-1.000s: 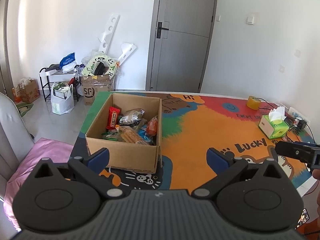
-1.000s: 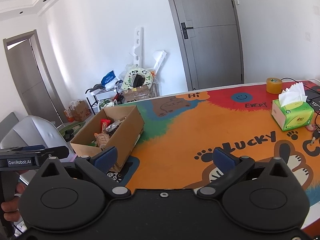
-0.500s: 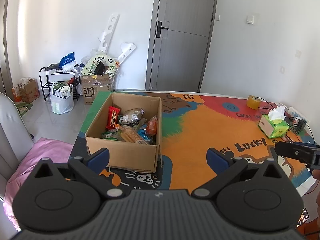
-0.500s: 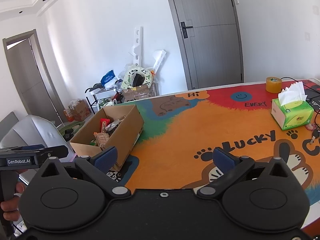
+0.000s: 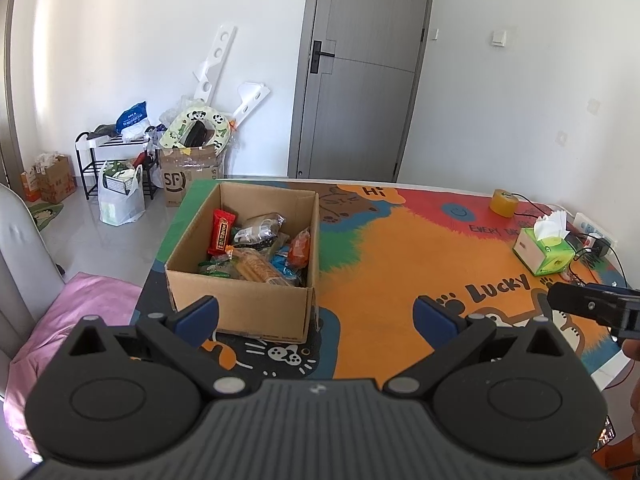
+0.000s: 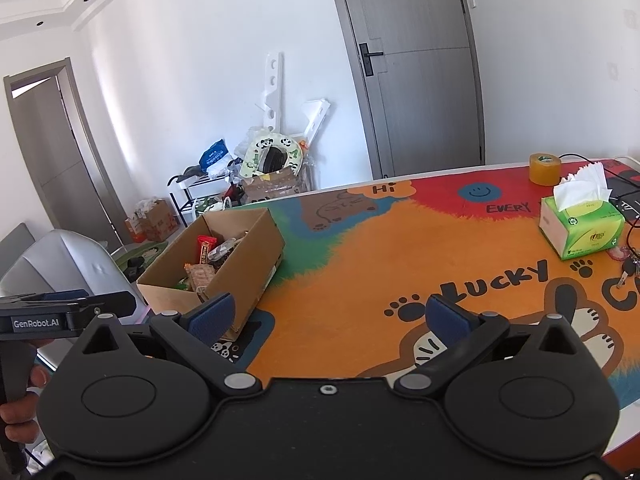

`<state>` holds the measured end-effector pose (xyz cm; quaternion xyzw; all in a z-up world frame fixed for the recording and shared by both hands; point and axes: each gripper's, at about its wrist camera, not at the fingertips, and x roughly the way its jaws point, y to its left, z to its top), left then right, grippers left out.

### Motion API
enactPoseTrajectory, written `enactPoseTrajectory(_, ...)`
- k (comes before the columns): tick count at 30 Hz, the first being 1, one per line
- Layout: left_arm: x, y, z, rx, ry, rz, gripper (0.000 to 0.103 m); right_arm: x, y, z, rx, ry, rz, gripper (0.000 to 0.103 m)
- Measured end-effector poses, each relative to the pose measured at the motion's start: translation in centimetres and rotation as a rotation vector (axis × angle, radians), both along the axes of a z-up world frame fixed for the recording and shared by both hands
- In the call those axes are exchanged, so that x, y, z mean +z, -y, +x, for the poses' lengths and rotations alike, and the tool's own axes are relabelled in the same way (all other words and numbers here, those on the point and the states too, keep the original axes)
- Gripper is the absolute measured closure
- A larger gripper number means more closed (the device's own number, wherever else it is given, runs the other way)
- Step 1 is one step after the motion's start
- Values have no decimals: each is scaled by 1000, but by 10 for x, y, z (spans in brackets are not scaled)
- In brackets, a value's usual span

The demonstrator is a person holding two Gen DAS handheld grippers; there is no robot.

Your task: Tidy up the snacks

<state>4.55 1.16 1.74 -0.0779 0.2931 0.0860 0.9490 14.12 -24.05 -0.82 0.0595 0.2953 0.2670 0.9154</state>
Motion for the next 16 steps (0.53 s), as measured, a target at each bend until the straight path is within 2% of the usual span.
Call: enactPoseTrajectory(16,2,6,-1,-17,15,3,0,2,1,0,-5,-2,-1,0)
